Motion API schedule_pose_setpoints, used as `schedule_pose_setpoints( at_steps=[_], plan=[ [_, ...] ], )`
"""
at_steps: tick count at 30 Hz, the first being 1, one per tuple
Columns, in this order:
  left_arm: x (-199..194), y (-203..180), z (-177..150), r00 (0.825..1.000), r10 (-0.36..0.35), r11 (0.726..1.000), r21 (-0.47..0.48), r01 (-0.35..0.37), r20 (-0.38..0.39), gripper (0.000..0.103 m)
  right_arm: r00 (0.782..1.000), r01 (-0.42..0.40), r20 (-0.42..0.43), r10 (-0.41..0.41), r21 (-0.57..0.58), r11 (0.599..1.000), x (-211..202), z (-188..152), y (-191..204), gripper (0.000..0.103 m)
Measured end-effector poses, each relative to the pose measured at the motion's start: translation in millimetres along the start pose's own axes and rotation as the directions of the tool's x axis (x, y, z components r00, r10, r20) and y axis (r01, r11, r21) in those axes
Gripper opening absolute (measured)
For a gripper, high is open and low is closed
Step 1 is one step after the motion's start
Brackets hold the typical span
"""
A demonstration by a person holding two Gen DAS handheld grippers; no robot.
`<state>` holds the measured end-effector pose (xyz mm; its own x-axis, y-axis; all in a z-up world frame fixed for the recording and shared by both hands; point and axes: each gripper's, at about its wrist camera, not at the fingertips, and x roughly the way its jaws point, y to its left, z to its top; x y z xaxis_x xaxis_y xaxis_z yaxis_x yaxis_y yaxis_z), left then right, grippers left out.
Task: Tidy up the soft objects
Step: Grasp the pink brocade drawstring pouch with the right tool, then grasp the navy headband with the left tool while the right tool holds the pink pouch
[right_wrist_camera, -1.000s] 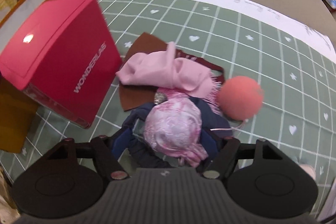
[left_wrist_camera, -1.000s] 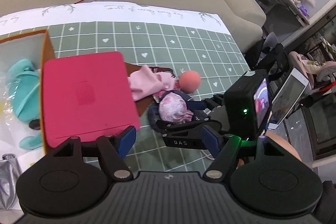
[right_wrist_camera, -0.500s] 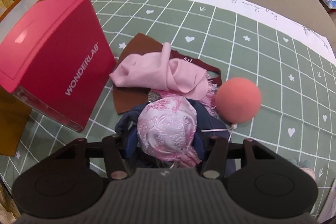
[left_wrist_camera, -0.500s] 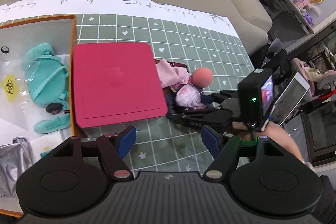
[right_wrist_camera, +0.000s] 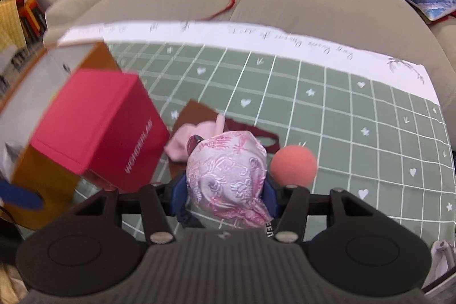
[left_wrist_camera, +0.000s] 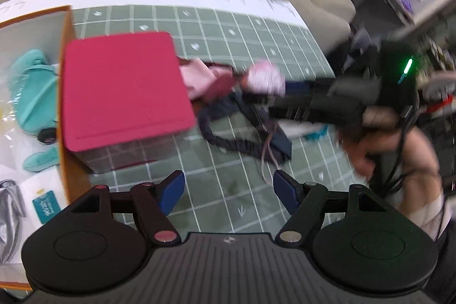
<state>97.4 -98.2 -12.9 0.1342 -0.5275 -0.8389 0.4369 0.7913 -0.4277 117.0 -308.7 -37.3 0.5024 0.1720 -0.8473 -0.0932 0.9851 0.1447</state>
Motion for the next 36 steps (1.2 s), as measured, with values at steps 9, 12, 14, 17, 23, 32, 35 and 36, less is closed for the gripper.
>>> schedule_pose_setpoints(
  at_steps=[9, 12, 14, 17, 23, 32, 35, 36],
  plan=[
    [29.9, -27.6, -20.5, 0.996, 0.030, 0.989, 0.150, -0.018, -0.079, 0.083, 0.996, -0.038, 0.088, 0.028, 0.117, 0.992, -45.6, 1.2, -32.1, 0.054],
    [39.7, -33.8, -24.0, 0.995, 0.025, 0.988, 0.152, -0.010, -0.095, 0.083, 0.994, -0.017, 0.110, 0.000, 0.151, 0.988, -57.2, -0.3, -45.6, 0.054],
    [44.6, -37.3, -27.0, 0.996, 0.035, 0.987, 0.158, -0.022, -0.076, 0.083, 0.994, -0.002, 0.107, -0.016, 0.166, 0.986, -61.1, -1.9, -52.9, 0.054],
    [53.1, -43.8, -32.4, 0.998, 0.055, 0.983, 0.178, -0.048, -0.031, 0.083, 0.996, -0.011, 0.088, -0.004, 0.174, 0.985, -59.0, -5.5, -59.0, 0.054],
    [82.9, -77.0, -47.5, 0.987, 0.157, 0.901, 0.416, -0.126, -0.040, 0.084, 1.000, -0.004, 0.020, 0.000, 0.189, 0.982, -41.2, -14.7, -60.6, 0.054],
    [120.4, -78.0, -19.8, 0.984, 0.149, 0.921, 0.375, -0.103, -0.095, 0.085, 0.999, -0.014, -0.025, 0.020, 0.221, 0.975, -29.1, -24.5, -74.7, 0.054],
    [131.9, -79.2, -9.1, 0.981, 0.170, 0.917, 0.379, -0.124, -0.089, 0.085, 0.999, -0.005, -0.039, 0.014, 0.226, 0.974, -25.6, -27.6, -79.1, 0.054],
    [135.9, -80.2, -6.2, 0.980, 0.181, 0.913, 0.385, -0.135, -0.086, 0.085, 0.999, -0.005, -0.044, 0.015, 0.227, 0.974, -24.8, -29.0, -80.7, 0.054]
  ],
)
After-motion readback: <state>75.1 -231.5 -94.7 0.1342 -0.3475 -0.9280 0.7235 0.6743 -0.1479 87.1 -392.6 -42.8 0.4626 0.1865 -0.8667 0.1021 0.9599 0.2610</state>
